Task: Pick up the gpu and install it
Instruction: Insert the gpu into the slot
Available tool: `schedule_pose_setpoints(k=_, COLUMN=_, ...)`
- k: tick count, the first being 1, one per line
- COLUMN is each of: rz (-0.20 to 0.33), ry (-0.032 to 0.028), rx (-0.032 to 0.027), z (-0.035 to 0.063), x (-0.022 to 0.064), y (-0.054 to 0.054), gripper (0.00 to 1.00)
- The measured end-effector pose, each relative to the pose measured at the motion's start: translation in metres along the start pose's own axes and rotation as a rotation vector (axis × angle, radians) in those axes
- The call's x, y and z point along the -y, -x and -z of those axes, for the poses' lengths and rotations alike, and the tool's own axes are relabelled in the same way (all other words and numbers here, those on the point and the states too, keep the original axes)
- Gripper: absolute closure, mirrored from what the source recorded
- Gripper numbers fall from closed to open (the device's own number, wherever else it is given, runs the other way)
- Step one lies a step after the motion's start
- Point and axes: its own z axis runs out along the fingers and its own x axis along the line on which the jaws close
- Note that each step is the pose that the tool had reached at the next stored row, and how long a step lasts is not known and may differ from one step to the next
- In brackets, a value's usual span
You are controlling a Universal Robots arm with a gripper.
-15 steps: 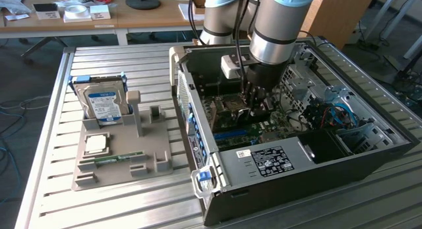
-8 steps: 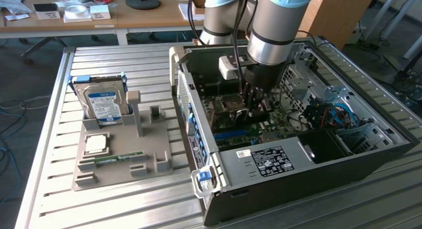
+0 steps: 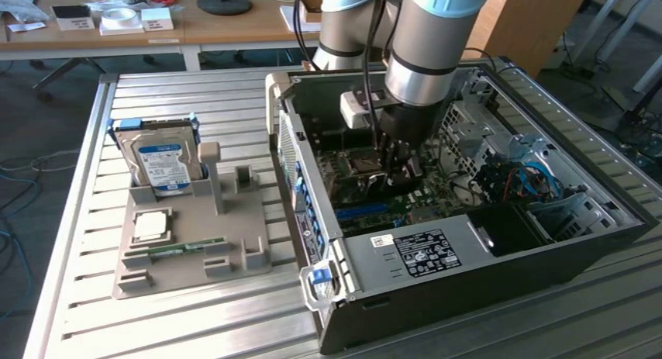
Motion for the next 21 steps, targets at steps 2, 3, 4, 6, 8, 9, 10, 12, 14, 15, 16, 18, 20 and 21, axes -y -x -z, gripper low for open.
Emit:
schedule_pose_setpoints(k=2, rz=0.000, ry=0.0000, rx=0.0000, z=-0.0001, x=-0.0014, y=0.0000, gripper=0.73)
schedule_pose_setpoints(k=3, rz=0.000, ry=0.0001, rx=-0.0001, z=0.0000, x=-0.0018, y=0.0000, gripper=0.73)
schedule_pose_setpoints(k=4, rz=0.000, ry=0.0001, rx=-0.0002, z=0.0000, x=-0.0022, y=0.0000, gripper=0.73)
schedule_pose_setpoints(k=6, rz=0.000, ry=0.0001, rx=-0.0001, z=-0.0001, x=-0.0032, y=0.0000, gripper=0.73)
schedule_pose_setpoints(k=8, rz=0.000, ry=0.0002, rx=-0.0002, z=0.0000, x=-0.0042, y=0.0000, gripper=0.73)
schedule_pose_setpoints(k=9, rz=0.000, ry=0.0001, rx=-0.0002, z=-0.0001, x=-0.0048, y=0.0000, gripper=0.73)
schedule_pose_setpoints(k=10, rz=0.000, ry=0.0001, rx=-0.0002, z=-0.0001, x=-0.0054, y=0.0000, gripper=0.73)
schedule_pose_setpoints(k=12, rz=0.000, ry=0.0001, rx=-0.0002, z=0.0000, x=-0.0065, y=0.0000, gripper=0.73)
schedule_pose_setpoints(k=14, rz=0.000, ry=0.0001, rx=-0.0001, z=0.0000, x=-0.0071, y=-0.0001, gripper=0.73)
schedule_pose_setpoints(k=15, rz=0.000, ry=0.0001, rx=-0.0002, z=0.0000, x=-0.0072, y=-0.0003, gripper=0.73)
schedule_pose_setpoints(k=16, rz=0.000, ry=0.0002, rx=-0.0002, z=0.0000, x=-0.0072, y=-0.0004, gripper=0.73)
schedule_pose_setpoints(k=18, rz=0.000, ry=0.0001, rx=-0.0002, z=0.0000, x=-0.0072, y=-0.0005, gripper=0.73)
schedule_pose_setpoints(k=20, rz=0.000, ry=0.0001, rx=-0.0003, z=0.0000, x=-0.0079, y=-0.0005, gripper=0.73)
schedule_pose_setpoints(k=21, rz=0.000, ry=0.0001, rx=-0.0003, z=0.0000, x=-0.0085, y=-0.0005, gripper=0.73)
